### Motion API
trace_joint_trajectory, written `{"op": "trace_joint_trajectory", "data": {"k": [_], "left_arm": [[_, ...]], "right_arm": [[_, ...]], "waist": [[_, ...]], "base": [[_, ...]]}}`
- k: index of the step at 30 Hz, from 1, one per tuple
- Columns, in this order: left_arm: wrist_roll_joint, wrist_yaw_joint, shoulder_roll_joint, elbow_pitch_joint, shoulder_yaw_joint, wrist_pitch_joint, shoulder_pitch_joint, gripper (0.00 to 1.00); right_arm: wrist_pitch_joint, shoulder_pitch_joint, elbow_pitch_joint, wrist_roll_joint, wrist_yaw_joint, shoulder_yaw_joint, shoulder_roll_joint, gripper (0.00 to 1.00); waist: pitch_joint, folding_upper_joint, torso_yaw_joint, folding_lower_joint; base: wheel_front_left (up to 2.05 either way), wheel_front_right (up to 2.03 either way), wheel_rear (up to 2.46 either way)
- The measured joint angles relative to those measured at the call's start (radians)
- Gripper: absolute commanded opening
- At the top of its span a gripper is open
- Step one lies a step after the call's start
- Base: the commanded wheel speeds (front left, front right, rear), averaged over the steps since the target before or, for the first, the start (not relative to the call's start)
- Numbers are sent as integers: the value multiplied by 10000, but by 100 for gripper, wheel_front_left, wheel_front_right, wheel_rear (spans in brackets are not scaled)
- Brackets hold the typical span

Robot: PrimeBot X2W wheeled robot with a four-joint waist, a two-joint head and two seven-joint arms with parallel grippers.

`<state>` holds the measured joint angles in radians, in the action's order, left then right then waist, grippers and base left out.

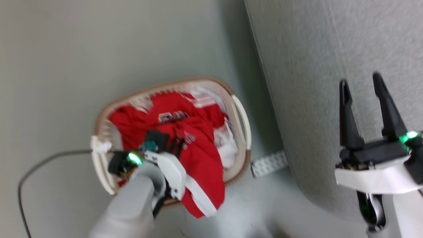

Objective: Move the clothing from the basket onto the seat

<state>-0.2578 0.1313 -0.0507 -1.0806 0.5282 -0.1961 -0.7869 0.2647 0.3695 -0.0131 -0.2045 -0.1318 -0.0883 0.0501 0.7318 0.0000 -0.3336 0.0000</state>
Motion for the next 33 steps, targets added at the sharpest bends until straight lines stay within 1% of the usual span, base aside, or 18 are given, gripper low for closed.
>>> {"op": "trace_joint_trajectory", "data": {"k": [3, 6, 11, 16, 22, 25, 33], "left_arm": [[-899, 2, 15, 612, 236, -178, 579, 0], [-1434, 2, 12, 1089, 362, -345, 1017, 0], [-1885, 2, 2, 1925, 546, -491, 1721, 0], [-2104, -21, -190, 2830, 504, -520, 2318, 0], [-2288, -368, -382, 4230, 405, -401, 2948, 0], [-2370, -602, -589, 5070, 341, -213, 3177, 0], [-2449, -1252, -1183, 7511, 121, 604, 3593, 0]], "right_arm": [[0, -481, 167, 278, 0, 201, 0, 100], [0, -914, 313, 422, 0, 326, -4, 100], [0, -1491, 548, 621, 0, 397, -4, 100], [0, -2094, 794, 786, 0, 364, -4, 100], [0, -2715, 1062, 794, 0, 198, 69, 100], [0, -2949, 1139, 792, 0, 134, 119, 100], [0, -3527, 1348, 769, 0, -88, 224, 100]], "waist": [[-721, 0, 287, 0], [-1472, 0, 600, 0], [-2721, 0, 1124, -1], [-3922, 1, 1605, -2], [-5211, 0, 2091, -4], [-5770, 0, 2263, -4], [-6974, 0, 2418, -4]], "base": [[0, 0, 0], [0, 0, 0], [0, 0, 0], [0, 0, 0], [0, 0, 0], [0, 0, 0], [0, 0, 0]]}}
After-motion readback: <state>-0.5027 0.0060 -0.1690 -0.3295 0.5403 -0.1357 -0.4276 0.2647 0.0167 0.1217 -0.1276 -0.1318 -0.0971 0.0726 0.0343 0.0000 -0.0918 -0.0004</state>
